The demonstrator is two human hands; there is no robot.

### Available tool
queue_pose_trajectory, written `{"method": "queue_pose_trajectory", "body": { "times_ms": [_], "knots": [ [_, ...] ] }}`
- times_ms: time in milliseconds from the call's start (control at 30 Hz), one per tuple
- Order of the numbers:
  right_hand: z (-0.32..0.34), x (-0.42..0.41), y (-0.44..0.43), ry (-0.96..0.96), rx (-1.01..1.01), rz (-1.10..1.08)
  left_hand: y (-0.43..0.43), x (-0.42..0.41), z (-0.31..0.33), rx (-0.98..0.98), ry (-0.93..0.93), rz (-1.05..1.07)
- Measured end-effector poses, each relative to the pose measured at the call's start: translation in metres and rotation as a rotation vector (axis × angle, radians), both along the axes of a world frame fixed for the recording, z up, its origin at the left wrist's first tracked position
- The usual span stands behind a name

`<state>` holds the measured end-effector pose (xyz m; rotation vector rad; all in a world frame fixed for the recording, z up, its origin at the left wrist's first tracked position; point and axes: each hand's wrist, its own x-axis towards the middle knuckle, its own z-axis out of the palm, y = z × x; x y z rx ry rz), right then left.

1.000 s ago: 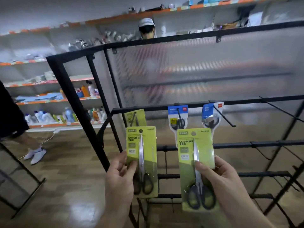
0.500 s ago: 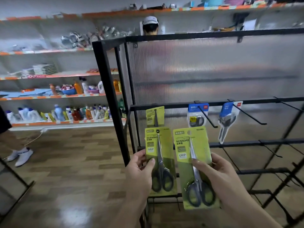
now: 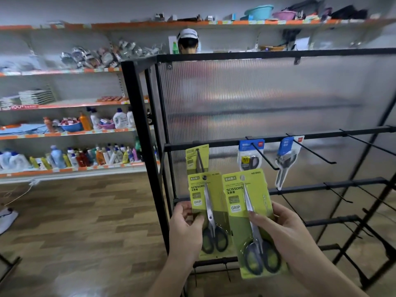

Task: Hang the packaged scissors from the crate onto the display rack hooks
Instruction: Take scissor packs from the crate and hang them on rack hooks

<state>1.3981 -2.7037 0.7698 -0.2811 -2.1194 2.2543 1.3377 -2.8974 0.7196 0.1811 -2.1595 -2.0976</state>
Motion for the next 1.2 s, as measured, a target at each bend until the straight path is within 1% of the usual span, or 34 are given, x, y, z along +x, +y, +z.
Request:
{"method": "queue_pose_trajectory", "body": {
  "times_ms": [133, 233, 467, 700, 800, 1000, 1133, 1200],
  "knots": [
    [-0.005, 0.000, -0.004, 0.003, 0.053, 0.017, -0.002, -0.011, -0.003, -0.064, 0.023, -0.002],
    [-0.009, -0.002, -0.007, -0.017, 0.056, 0.036, -0.002, -0.023, -0.009, -0.118, 0.032, -0.018],
    [-0.022, -0.002, -0.013, -0.060, 0.093, 0.045, 0.003, -0.057, -0.022, -0.196, -0.008, 0.009],
    [-0.030, 0.003, -0.008, -0.112, 0.062, 0.025, 0.009, -0.098, -0.016, -0.136, -0.074, 0.050],
    [-0.034, 0.008, -0.005, -0.124, 0.035, 0.009, 0.011, -0.116, -0.012, -0.074, -0.112, 0.075],
    [-0.043, 0.017, 0.005, -0.112, 0.053, -0.055, 0.015, -0.150, -0.003, 0.064, -0.190, 0.211],
    [-0.048, 0.023, 0.012, -0.117, 0.052, -0.104, 0.014, -0.162, -0.011, 0.112, -0.206, 0.202],
    [-0.049, 0.023, 0.012, -0.124, 0.043, -0.113, 0.014, -0.164, -0.013, 0.099, -0.199, 0.203]
  ]
}}
